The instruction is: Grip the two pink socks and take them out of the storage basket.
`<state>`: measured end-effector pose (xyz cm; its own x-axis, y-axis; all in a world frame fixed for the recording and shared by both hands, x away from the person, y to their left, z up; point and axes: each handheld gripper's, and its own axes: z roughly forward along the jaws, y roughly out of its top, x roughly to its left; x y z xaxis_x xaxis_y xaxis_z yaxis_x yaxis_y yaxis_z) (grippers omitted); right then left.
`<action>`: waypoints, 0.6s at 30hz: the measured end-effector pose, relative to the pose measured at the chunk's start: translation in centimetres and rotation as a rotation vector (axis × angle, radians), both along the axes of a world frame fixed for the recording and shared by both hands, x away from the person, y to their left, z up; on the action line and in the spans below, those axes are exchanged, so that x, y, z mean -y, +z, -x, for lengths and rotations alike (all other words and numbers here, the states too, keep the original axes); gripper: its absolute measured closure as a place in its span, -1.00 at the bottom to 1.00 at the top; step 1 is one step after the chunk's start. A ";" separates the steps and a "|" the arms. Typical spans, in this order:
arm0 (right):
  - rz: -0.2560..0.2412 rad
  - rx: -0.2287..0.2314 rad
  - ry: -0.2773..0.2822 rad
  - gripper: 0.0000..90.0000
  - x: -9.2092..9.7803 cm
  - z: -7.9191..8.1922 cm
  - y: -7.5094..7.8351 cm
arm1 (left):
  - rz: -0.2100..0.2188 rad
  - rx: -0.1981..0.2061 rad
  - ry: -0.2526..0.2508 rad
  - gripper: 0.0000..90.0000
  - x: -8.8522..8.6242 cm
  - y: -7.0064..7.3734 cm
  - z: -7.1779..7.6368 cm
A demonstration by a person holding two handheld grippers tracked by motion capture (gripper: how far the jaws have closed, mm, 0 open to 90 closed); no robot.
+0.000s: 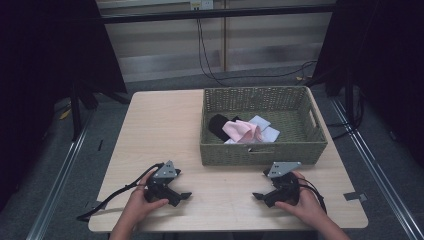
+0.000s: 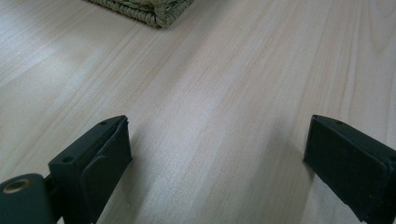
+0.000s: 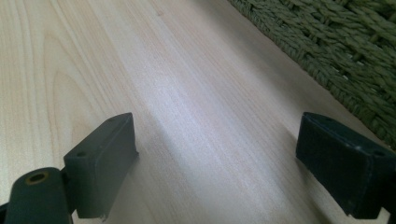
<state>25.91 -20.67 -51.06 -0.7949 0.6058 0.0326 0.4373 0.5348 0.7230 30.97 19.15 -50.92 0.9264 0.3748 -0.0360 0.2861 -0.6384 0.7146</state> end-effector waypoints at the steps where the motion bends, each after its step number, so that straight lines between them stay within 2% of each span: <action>1: 0.000 0.000 0.000 -0.74 0.0 0.0 0.0 | 0.002 0.002 0.000 -0.85 0.0 0.0 0.0; 12: 0.006 -0.005 -0.017 -0.74 -0.1 0.0 0.1 | 0.002 0.001 -0.001 -0.85 0.0 0.0 0.0; 15: 0.060 -0.048 -0.010 -0.69 -0.5 -0.3 0.7 | 0.001 0.001 -0.001 -0.85 0.0 0.0 0.0; 18: 0.089 -0.125 0.007 -0.64 -0.9 -0.7 1.4 | 0.001 0.001 -0.001 -0.85 0.0 0.0 0.0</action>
